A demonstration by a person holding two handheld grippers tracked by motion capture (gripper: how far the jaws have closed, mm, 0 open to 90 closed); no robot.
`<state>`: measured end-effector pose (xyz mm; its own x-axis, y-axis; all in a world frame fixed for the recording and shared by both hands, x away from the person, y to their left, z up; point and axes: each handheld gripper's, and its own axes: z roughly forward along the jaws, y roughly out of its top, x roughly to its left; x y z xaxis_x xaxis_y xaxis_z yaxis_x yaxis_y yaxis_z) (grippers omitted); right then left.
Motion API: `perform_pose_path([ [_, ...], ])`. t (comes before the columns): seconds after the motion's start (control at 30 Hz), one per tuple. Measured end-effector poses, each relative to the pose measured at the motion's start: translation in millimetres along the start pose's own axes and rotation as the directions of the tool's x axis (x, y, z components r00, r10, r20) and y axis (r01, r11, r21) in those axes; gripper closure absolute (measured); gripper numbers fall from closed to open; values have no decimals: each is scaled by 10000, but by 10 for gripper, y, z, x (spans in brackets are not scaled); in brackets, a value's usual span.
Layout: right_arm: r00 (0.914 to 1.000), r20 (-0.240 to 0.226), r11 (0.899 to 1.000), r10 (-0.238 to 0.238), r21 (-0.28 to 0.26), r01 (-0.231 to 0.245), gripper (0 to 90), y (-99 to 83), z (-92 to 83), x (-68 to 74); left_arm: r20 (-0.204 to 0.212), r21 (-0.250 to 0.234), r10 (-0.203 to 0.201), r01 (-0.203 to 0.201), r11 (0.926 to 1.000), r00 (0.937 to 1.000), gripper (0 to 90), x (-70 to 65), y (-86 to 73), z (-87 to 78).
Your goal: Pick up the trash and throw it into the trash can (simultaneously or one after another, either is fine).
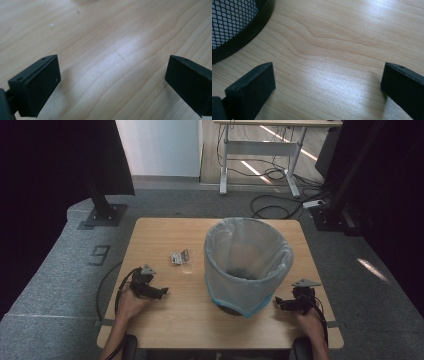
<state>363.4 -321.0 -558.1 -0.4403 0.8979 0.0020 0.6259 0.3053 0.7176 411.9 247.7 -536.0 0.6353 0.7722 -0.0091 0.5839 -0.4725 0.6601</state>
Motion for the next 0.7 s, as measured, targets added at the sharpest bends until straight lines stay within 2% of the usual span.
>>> perform_pose_path([
  [0.17,10000,0,10000,4,1,-4,0,0,0,1,182,-239,4,0,9997,9998,5,0,94,-12],
  [0.3,10000,5,10000,4,0,-4,0,1,1,3,451,-460,112,-91,9989,9989,0,-30,237,9],
  [0.5,10000,9,10000,12,-6,-12,0,1,2,5,457,-458,408,-387,9982,9981,0,-72,397,63],
  [0.7,10000,10,10000,13,-6,-13,0,1,1,4,542,-563,485,-455,9974,9974,0,-84,520,133],
])
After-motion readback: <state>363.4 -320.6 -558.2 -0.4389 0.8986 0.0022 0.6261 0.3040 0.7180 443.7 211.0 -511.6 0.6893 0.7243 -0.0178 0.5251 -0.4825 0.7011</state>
